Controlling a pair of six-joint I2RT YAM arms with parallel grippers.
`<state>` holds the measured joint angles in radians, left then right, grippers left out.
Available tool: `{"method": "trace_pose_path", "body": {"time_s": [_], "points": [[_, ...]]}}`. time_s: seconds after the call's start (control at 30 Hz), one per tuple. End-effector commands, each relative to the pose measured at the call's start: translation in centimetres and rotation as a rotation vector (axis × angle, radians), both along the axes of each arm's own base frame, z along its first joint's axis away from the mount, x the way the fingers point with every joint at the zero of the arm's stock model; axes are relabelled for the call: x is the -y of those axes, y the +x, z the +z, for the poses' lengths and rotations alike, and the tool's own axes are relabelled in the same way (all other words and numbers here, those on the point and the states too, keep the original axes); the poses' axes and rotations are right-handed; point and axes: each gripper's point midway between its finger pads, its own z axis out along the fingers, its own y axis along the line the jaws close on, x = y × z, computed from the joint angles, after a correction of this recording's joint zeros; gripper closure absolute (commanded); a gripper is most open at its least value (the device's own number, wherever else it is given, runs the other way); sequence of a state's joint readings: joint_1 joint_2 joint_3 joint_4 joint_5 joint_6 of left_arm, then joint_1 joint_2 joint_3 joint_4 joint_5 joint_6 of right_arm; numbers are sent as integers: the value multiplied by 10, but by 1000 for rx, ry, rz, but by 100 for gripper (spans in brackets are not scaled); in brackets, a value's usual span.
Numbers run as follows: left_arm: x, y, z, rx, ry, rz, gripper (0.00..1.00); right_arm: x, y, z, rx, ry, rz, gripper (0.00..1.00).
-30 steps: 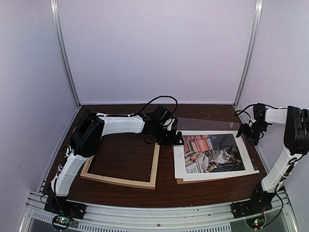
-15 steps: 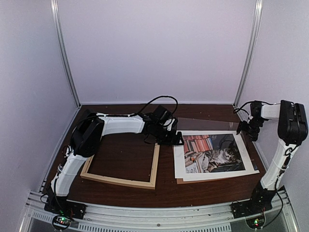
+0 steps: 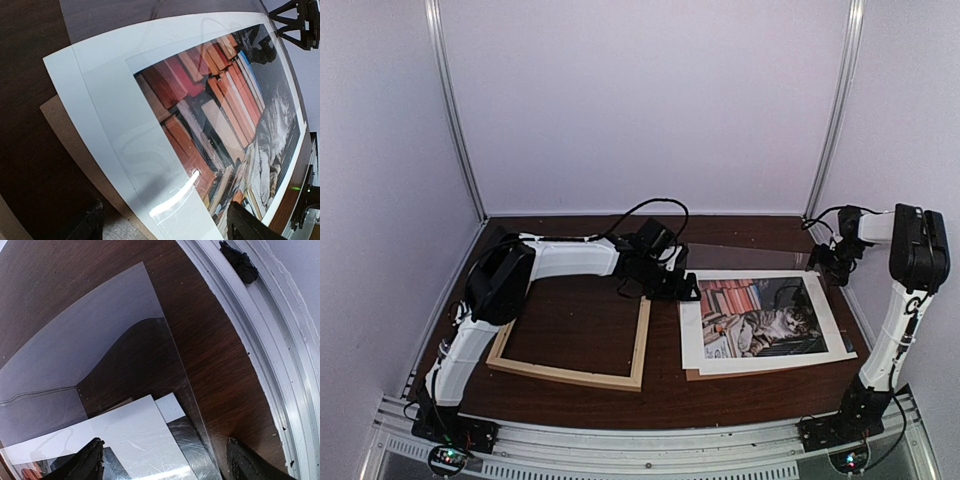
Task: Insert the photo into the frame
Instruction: Pick up the glass panel from the mat board.
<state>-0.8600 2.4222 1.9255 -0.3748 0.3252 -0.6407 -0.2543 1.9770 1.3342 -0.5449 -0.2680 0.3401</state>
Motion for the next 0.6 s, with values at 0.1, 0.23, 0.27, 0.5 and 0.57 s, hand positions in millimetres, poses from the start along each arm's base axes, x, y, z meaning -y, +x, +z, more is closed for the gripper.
{"method": "trace_pose_path", "body": {"time_s": [0.1, 0.23, 0.27, 0.5, 0.57], "points": [[-24, -7, -24, -60, 97, 24, 15, -19, -4, -6, 16, 111, 22, 19], [-25, -7, -26, -67, 100, 31, 15, -29, -10, -3, 41, 159, 28, 21], [-25, -7, -26, -69, 101, 34, 15, -31, -11, -3, 46, 172, 29, 22], [-30, -9, -31, -87, 119, 56, 15, -42, -20, 8, 88, 210, 43, 26], [-31, -9, -32, -89, 123, 62, 15, -43, -22, 12, 96, 213, 49, 26]]}}
